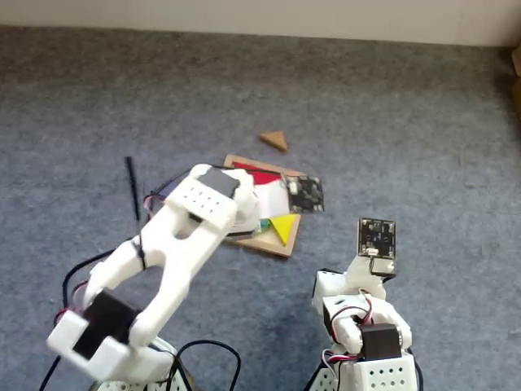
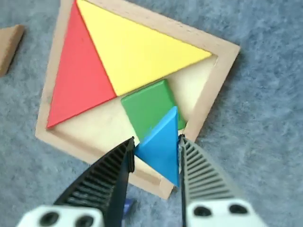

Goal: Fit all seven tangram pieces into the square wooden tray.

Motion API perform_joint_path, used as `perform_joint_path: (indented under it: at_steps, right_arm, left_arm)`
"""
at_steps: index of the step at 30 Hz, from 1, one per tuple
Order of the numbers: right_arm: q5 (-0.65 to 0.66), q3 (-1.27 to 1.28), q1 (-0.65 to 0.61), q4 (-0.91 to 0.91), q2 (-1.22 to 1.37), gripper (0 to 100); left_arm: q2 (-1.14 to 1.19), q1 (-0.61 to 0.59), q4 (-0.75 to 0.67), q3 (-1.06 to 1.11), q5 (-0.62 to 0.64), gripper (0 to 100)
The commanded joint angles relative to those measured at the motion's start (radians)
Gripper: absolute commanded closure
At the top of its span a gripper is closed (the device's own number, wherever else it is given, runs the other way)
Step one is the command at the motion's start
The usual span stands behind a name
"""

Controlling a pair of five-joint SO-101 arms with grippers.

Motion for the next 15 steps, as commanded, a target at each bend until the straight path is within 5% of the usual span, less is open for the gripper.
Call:
perform_joint_path:
  at_steps: [1,8,15]
  right_arm:
    - [0.008,0.119,0.018,-0.021,-0.016,99.4]
    - [0.008,0.119,0.018,-0.021,-0.016,99.4]
    - [0.008,0.119,0.018,-0.021,-0.016,99.4]
  left_arm:
    - [0.047,0.064,0.006,-0.076,-0.101,95]
    - [0.088,0.120,-0.002,-0.084,-0.164,95]
    - [0.159,0.116,0.000,-0.151,-0.078,78]
